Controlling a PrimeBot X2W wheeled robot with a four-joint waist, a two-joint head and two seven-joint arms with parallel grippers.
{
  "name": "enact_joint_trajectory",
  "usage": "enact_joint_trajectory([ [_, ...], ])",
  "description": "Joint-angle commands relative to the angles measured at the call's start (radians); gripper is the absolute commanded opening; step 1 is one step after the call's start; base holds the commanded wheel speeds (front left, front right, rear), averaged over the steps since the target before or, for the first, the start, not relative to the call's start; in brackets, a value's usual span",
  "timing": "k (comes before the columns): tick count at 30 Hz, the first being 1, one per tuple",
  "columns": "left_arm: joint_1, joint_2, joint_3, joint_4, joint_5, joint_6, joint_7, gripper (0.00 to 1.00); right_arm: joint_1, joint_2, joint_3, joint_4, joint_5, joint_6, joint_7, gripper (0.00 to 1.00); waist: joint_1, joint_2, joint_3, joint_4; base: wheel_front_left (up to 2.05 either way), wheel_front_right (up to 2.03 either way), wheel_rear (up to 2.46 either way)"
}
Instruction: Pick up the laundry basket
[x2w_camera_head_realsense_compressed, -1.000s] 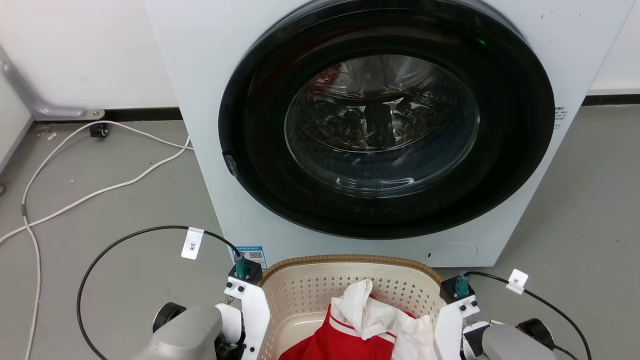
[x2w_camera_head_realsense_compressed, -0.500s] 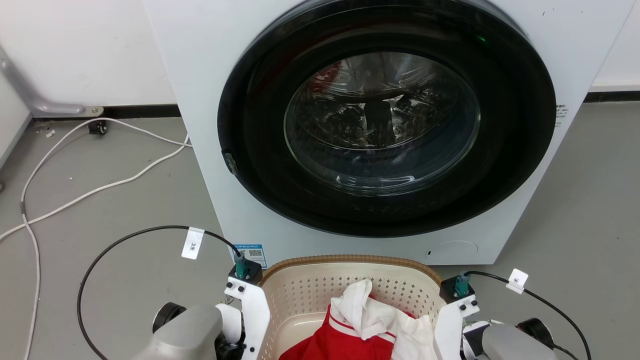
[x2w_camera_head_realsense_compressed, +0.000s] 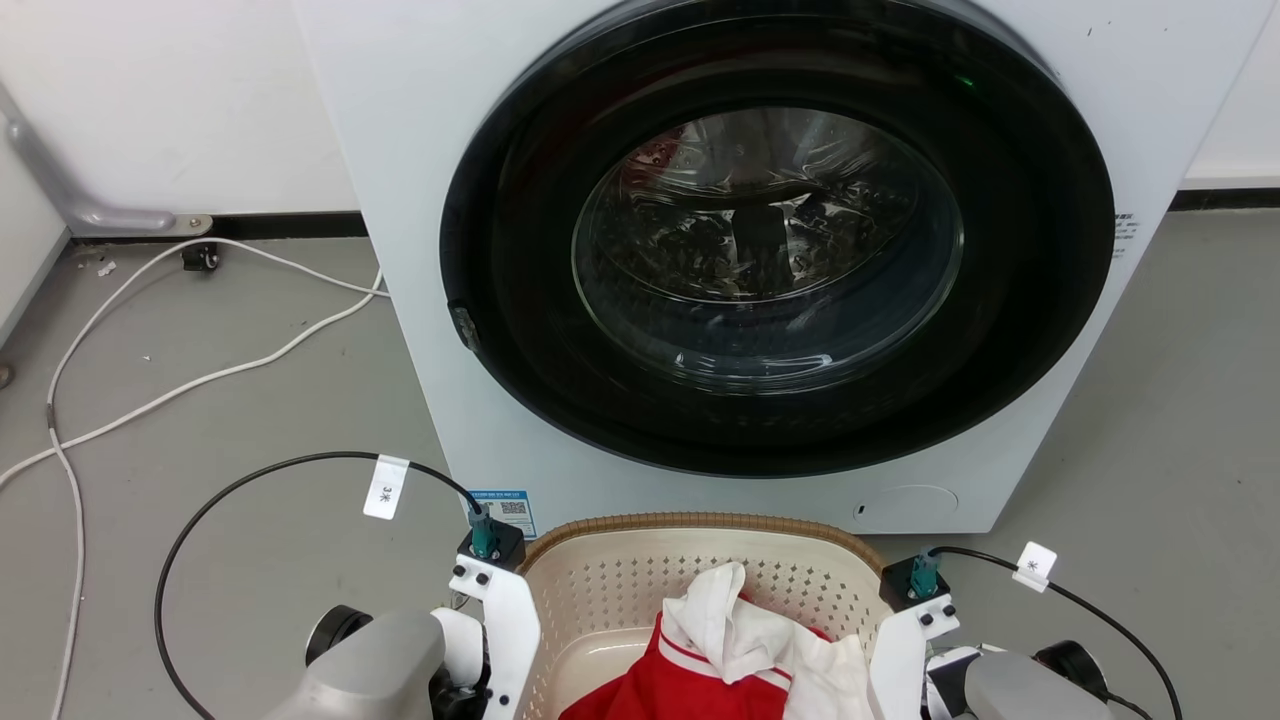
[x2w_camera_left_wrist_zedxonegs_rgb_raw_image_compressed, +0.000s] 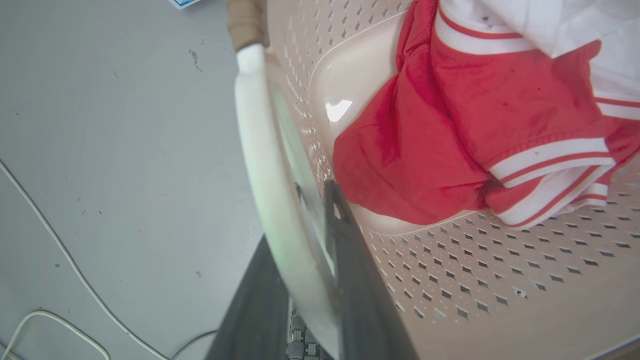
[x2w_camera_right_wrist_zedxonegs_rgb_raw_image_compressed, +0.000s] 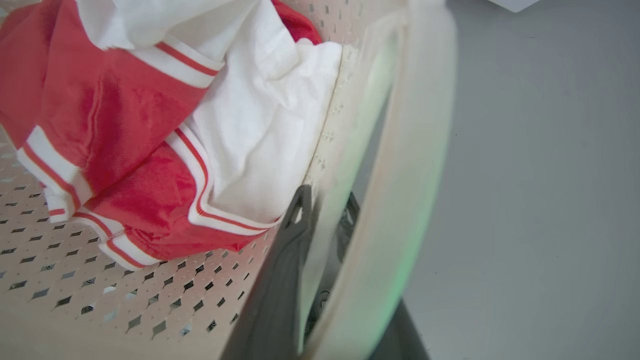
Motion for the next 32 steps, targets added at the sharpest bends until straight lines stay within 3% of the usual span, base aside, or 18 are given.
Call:
enact_joint_trajectory([
  [1,-0.023,0.015,0.001,0.001,0.007,-0.001,-0.014,0.0,0.008,-0.014,0.022,0.012,-0.006,0.013,0.009,0.0,0.0,-0.0001,0.0,0.0,0.0,0.0,0.0],
  [32,-0.011,0.02,0.0,-0.004,0.009,-0.001,-0.009,0.0,0.005,-0.013,0.094,0.022,0.059,0.013,-0.001,0.0,0.0,-0.0001,0.002,0.001,0.0,0.0,0.0],
])
